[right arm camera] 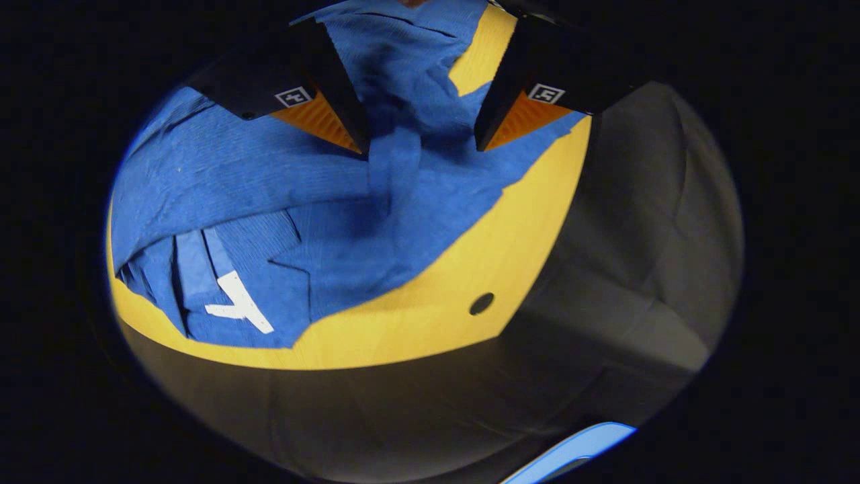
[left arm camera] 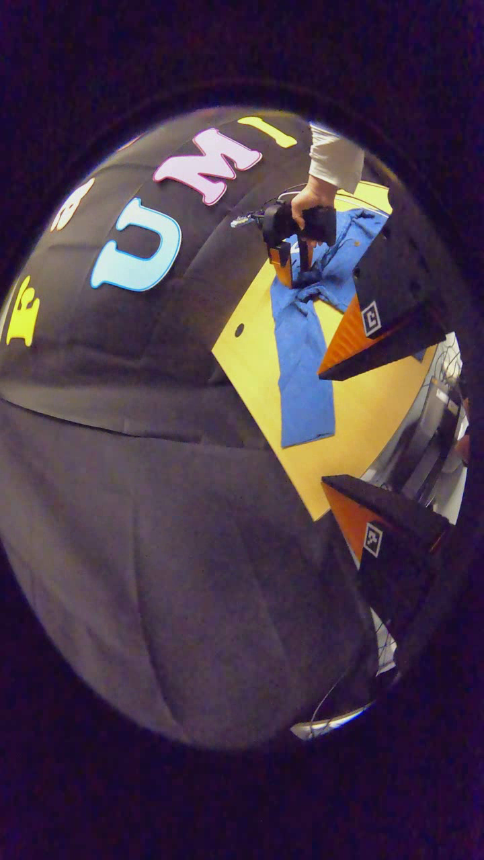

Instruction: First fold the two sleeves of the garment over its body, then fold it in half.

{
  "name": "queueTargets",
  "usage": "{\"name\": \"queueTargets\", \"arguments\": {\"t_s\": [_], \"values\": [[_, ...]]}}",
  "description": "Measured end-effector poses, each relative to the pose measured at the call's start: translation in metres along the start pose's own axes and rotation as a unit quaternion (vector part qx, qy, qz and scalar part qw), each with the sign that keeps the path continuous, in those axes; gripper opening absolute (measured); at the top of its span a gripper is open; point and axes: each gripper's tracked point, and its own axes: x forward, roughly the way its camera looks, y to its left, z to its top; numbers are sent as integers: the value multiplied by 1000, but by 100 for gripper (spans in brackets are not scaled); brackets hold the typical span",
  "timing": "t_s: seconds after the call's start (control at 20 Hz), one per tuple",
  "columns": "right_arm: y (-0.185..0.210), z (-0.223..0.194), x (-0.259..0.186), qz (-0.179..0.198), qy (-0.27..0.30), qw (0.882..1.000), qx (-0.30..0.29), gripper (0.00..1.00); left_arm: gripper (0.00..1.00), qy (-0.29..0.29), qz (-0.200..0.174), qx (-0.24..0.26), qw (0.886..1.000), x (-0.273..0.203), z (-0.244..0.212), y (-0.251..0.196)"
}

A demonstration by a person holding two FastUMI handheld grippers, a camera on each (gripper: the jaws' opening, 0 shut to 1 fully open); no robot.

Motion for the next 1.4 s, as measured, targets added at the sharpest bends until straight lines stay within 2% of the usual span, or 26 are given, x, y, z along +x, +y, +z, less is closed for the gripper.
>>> {"name": "queueTargets", "arguments": {"t_s": [0.1,0.25,0.35,0.55,0.75,1.0,1.2,1.4], "values": [[7,9,-13,16,-10,1000,1,98,83,0,-10,-12,1000,14,7,-8],[15,30,-53,42,-37,998,-16,98,82,10,-1,5,1000,52,12,-8],[21,35,-90,60,-50,996,-34,98,84,30,-2,13,999,76,13,-9],[17,34,-177,86,-73,990,-87,98,83,89,11,29,996,136,6,-7],[-1,23,-253,79,-94,985,-125,98,83,139,41,66,987,176,1,6],[-20,15,-323,61,-131,980,-140,98,83,181,62,47,980,201,-9,10],[-37,11,-344,38,-139,979,-146,98,83,194,96,73,974,213,-9,16],[-29,11,-349,49,-143,979,-140,98,81,214,111,71,968,214,-8,13]]}}
